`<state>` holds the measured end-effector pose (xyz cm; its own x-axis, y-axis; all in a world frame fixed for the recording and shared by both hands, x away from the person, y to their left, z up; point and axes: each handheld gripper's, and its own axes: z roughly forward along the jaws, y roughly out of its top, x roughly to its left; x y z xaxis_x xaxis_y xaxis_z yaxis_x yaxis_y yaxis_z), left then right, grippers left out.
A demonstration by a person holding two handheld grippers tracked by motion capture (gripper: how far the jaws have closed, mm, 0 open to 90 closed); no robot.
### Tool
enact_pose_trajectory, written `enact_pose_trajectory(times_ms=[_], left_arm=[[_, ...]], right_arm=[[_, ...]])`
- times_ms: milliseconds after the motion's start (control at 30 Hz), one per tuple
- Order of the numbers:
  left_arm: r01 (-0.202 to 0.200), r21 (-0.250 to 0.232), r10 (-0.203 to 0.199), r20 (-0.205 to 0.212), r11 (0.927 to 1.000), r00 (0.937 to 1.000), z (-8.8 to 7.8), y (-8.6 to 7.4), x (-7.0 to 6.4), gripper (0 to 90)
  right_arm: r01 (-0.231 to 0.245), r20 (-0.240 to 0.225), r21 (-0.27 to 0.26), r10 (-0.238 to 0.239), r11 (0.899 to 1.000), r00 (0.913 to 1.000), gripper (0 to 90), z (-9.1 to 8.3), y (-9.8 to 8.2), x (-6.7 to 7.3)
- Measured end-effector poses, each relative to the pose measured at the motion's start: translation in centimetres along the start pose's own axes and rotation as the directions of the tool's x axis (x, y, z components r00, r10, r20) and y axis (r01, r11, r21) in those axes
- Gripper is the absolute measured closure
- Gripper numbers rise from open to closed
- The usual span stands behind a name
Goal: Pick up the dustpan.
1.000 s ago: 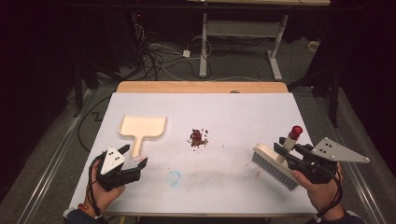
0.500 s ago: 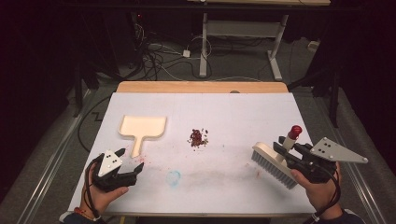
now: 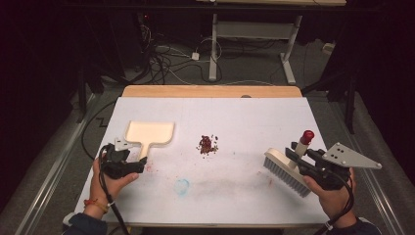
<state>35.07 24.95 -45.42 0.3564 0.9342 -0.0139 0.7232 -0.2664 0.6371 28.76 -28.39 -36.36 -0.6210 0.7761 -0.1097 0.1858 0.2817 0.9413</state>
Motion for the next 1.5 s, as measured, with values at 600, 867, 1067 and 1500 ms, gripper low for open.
enact_pose_trajectory(times_ms=[600,867,1067,1500], left_arm=[[0.083,0.128,-0.084,0.002,0.9883,0.9965,5.0,2.1,0.7,38.4],[0.071,0.122,-0.071,-0.004,0.99,0.9975,5.2,2.3,0.7,56.1],[0.05,0.12,-0.05,0.0,0.9915,0.9987,5.2,2.4,0.6,63.4],[-0.006,0.134,0.006,0.001,0.991,1.0,4.6,2.7,0.6,64.0]], right_arm=[[0.011,-0.014,0.028,-0.011,1.0,0.9998,69.7,0.6,-0.2,0.3],[0.013,-0.018,0.031,-0.013,0.999,0.9998,69.7,0.7,-0.3,0.4],[0.011,-0.019,0.032,-0.011,0.999,0.9998,69.7,0.7,-0.3,0.4],[0.012,-0.021,0.034,-0.011,0.999,0.9997,69.7,0.7,-0.3,0.4]])
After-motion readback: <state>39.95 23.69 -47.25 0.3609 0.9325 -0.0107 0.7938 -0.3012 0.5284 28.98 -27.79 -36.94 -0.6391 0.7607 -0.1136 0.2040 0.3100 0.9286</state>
